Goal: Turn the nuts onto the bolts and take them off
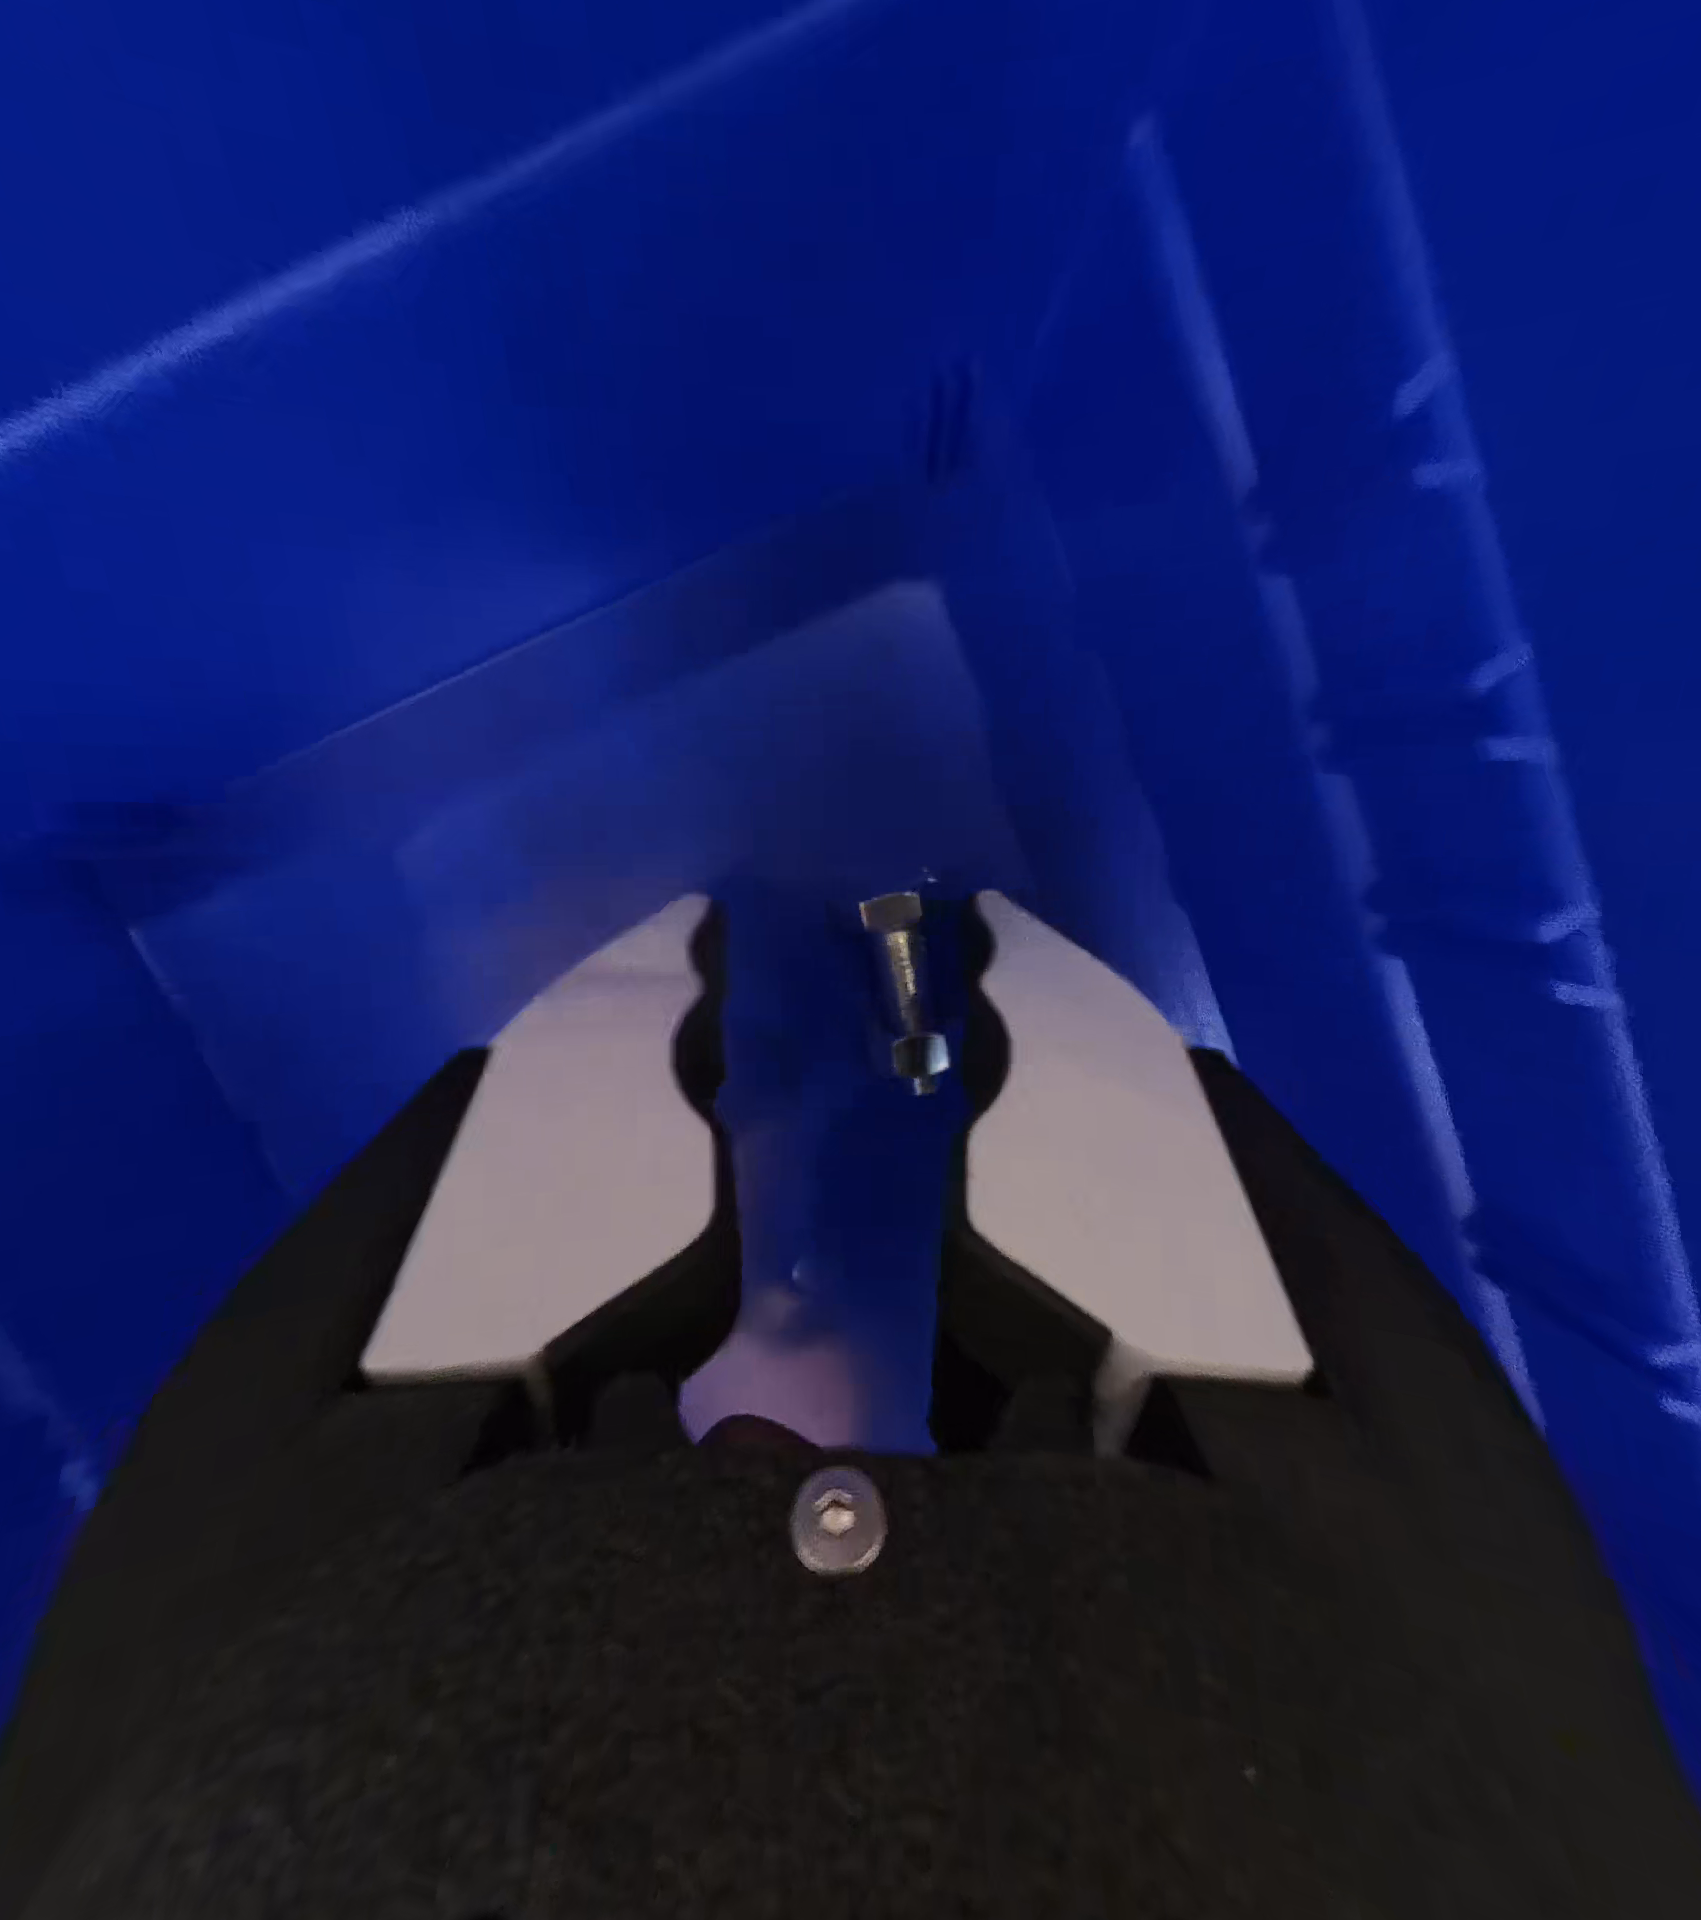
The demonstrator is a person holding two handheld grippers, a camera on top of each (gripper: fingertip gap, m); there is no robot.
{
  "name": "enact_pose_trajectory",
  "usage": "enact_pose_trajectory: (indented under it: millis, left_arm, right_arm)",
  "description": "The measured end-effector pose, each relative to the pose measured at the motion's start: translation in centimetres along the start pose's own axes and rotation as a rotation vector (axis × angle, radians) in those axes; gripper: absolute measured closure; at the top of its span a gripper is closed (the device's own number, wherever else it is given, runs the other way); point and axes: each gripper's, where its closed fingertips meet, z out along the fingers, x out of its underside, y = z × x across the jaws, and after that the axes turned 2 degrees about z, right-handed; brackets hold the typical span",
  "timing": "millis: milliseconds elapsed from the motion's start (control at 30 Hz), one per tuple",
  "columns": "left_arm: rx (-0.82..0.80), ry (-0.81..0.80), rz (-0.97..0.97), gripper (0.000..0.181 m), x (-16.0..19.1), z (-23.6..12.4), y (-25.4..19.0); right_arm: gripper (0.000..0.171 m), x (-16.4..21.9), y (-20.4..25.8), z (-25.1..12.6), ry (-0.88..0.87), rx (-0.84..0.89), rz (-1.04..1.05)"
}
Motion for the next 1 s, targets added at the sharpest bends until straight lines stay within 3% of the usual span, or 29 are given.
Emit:
enact_pose_trajectory:
  millis: [33,200,267,433,533,767,1000]
  left_arm:
    - [0.037,-0.011,0.003,0.159,-0.1,0.1,-0.6]
    - [0.025,0.002,0.065,0.162,0.5,-0.2,-0.7]
    - [0.018,-0.072,0.048,0.162,0.3,-1.1,-0.4]
    - [0.177,-0.467,-0.027,0.162,-2.5,-9.7,-2.7]
    - [0.213,-0.583,-0.013,0.163,-2.5,-13.7,-5.1]
    - [0.587,-0.782,0.055,0.163,-2.8,-19.9,-16.8]
    - [0.917,-0.772,0.148,0.163,-1.8,-20.2,-28.5]
  right_arm:
    - [0.112,0.0,0.0,0.0,0.0,0.0,-0.001]
    - [0.115,-0.1,0.3,-0.1,0.002,-0.017,0.0]
    - [0.116,-0.2,0.4,0.1,0.007,-0.026,-0.013]
    - [0.119,-1.6,1.4,1.0,0.009,-0.1,-0.004]
    - [0.12,-2.7,2.5,2.3,0.009,-0.16,0.01]
    - [0.127,-7.1,7.7,6.6,-0.043,-0.475,0.224]
    - [0.131,-9.8,7.9,7.0,-0.136,-0.669,0.531]
